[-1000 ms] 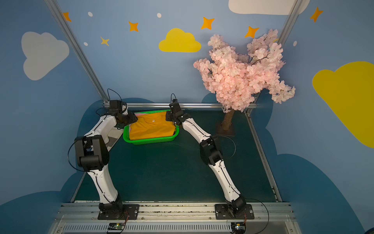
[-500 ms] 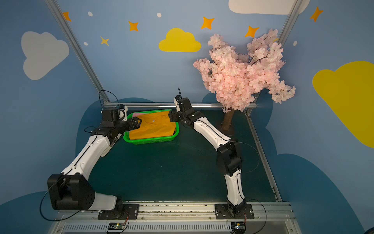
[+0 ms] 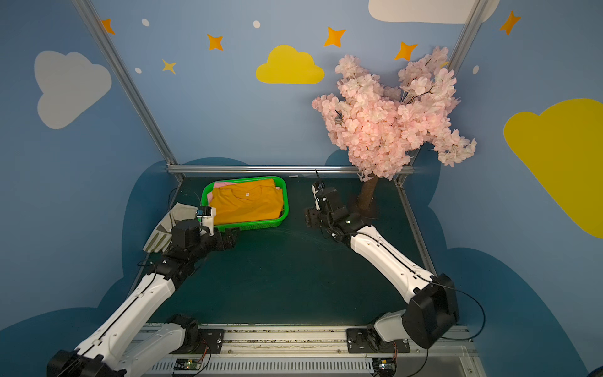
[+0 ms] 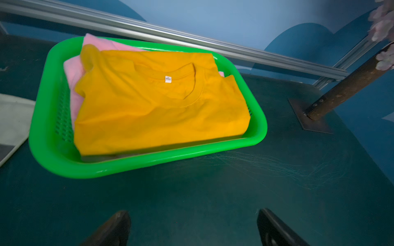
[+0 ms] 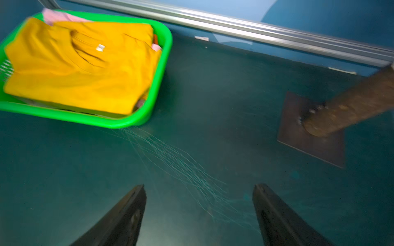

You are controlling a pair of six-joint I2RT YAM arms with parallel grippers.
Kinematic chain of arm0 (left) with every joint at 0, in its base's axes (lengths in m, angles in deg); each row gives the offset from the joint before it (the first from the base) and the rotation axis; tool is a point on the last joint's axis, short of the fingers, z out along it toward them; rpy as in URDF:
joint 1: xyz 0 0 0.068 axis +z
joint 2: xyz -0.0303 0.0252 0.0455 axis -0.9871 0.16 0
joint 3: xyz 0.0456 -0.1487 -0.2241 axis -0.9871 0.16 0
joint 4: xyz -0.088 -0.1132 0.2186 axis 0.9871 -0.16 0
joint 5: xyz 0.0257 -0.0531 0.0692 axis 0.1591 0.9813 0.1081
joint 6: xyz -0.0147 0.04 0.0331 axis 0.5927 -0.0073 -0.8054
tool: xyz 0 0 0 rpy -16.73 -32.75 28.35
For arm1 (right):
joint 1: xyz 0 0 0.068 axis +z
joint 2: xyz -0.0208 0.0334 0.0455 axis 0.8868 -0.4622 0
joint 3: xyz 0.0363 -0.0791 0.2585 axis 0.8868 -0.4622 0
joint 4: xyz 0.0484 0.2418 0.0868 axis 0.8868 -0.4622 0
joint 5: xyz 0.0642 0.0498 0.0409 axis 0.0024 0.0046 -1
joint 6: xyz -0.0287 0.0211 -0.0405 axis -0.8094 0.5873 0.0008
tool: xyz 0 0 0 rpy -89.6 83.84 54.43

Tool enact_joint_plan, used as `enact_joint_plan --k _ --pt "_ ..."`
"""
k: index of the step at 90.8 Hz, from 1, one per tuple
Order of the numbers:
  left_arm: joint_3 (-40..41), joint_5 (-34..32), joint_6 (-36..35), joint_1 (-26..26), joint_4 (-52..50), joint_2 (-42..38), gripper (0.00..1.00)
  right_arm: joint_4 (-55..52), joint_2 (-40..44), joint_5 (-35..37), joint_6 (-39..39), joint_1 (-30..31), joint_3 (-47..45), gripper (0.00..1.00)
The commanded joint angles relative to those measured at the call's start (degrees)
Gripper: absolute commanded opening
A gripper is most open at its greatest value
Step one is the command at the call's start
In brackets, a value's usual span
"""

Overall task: Put the folded t-shirts into the basket
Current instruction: Reset both arms

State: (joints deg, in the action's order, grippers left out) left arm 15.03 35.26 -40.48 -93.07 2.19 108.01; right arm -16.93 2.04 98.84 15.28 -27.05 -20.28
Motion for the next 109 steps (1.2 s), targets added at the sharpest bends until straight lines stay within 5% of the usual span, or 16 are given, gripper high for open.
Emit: enact_joint_plan --k 1,18,41,65,109 --pt "5.0 -7.7 -1.1 0.0 5.0 -4.7 1.00 -1.5 3.4 9.1 -0.6 -1.3 -6.3 0.86" --pt "13.6 -17.9 -2.7 0.5 10.5 -12.7 1.00 -1.0 9.8 16.1 -0.6 -4.9 -15.0 0.94" --pt "19.2 -22.2 -3.4 3.9 18.4 -15.1 1.00 5.3 14.6 18.2 2.4 -15.2 -25.5 0.98" --pt "19.9 -19.7 -9.7 6.3 30.7 -2.0 1.00 20.6 13.8 21.2 2.3 -20.8 -33.9 0.98" --pt "15.8 -8.6 -15.8 7.6 50.7 23.9 1.00 42.7 4.5 12.6 -6.5 -23.0 -38.1 0.98"
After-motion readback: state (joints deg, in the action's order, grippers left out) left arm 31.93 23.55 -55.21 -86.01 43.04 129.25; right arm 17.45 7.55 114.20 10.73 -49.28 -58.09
